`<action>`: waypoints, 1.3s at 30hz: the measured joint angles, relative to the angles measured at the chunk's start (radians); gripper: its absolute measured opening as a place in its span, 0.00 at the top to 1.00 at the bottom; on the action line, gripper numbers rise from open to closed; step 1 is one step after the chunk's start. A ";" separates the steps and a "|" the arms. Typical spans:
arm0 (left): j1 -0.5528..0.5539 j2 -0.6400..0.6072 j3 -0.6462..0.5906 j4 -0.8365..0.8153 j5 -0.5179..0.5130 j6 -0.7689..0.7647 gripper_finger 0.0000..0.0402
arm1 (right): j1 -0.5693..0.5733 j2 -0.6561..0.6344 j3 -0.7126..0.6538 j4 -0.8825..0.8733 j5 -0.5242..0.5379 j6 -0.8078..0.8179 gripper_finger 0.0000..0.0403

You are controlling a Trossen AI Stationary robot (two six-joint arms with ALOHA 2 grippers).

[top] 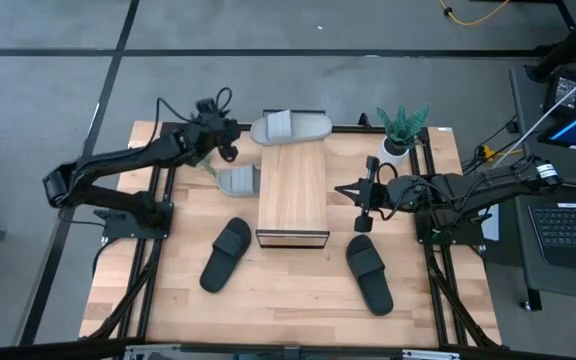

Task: Pick and place slides into the shelf
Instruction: Put the gray slide on the shelf

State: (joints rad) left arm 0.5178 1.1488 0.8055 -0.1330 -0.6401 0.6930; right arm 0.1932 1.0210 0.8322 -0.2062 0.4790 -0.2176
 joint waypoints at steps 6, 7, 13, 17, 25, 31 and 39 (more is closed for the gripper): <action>-0.099 -0.144 0.000 -0.114 0.002 -0.157 0.59 | 0.000 0.000 0.000 -0.001 -0.002 0.000 0.99; -0.112 -0.170 0.000 -0.140 0.009 -0.189 0.59 | 0.000 0.000 0.000 -0.001 -0.002 0.000 0.99; -0.165 -0.305 0.000 -0.319 0.233 -0.481 0.59 | 0.001 0.004 0.000 -0.001 -0.028 0.000 0.99; -0.188 -0.353 -0.013 -0.398 0.258 -0.635 0.59 | 0.002 0.017 0.000 -0.003 -0.029 0.001 0.99; -0.220 -0.378 -0.201 -0.340 0.323 -0.853 0.59 | 0.002 0.069 0.000 0.012 -0.029 0.007 0.99; -0.193 -0.377 -0.309 -0.252 0.430 -1.017 0.59 | 0.004 0.105 0.000 0.035 -0.029 0.052 0.99; -0.121 -0.377 -0.351 -0.251 0.533 -1.235 0.59 | 0.035 0.129 0.000 0.073 -0.029 0.056 0.99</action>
State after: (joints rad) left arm 0.3972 0.7715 0.4541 -0.3837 -0.1068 -0.5418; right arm 0.2285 1.1503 0.8318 -0.1329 0.4503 -0.1620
